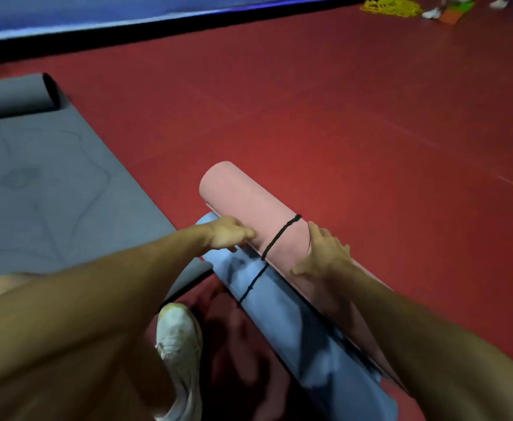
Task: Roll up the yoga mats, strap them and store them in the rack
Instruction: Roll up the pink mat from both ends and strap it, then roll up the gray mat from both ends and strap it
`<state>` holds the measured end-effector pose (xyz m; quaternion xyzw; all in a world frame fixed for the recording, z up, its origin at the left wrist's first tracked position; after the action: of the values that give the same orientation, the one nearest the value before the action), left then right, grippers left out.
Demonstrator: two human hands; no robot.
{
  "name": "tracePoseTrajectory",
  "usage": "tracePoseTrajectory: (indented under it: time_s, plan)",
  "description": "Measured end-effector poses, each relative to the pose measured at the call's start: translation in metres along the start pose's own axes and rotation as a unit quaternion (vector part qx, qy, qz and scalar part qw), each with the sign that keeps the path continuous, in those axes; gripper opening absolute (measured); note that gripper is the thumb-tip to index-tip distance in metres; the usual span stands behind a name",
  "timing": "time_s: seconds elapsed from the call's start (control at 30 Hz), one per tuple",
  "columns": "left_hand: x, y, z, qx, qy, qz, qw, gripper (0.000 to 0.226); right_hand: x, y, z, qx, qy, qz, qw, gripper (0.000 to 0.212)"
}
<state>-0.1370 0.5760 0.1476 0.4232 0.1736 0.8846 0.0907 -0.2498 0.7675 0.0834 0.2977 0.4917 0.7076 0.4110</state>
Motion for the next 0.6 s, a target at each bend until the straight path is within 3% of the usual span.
tracePoseTrajectory:
  time_s: [0.17, 0.3, 0.47, 0.6]
  plan:
    - [-0.012, 0.003, 0.0, -0.049, 0.055, -0.098, 0.992, 0.043, 0.004, -0.042, 0.002, -0.052, -0.02, -0.005, 0.998, 0.131]
    - [-0.013, 0.016, 0.007, -0.042, 0.022, -0.143, 0.989, 0.046, 0.0, -0.035, -0.002, -0.078, -0.046, -0.024, 0.996, 0.13]
    - [-0.014, 0.055, 0.033, 0.003, 0.003, -0.178, 0.984, 0.04, -0.026, -0.018, 0.008, -0.005, -0.089, -0.007, 0.996, 0.076]
    - [-0.019, 0.097, 0.063, 0.056, -0.021, -0.201, 0.978, 0.038, -0.07, 0.014, 0.016, 0.037, -0.02, -0.055, 0.998, 0.052]
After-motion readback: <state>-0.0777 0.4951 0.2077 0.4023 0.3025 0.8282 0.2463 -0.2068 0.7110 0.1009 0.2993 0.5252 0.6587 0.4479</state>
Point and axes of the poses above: each hand's wrist, its own z-axis away from the middle knuckle, its own y-axis out of the back of the hand, x = y × z, the point moved 1 cm from there along -z, towards the middle knuckle, and after that the axes turned 13 degrees about z, right-handed, at the moved point
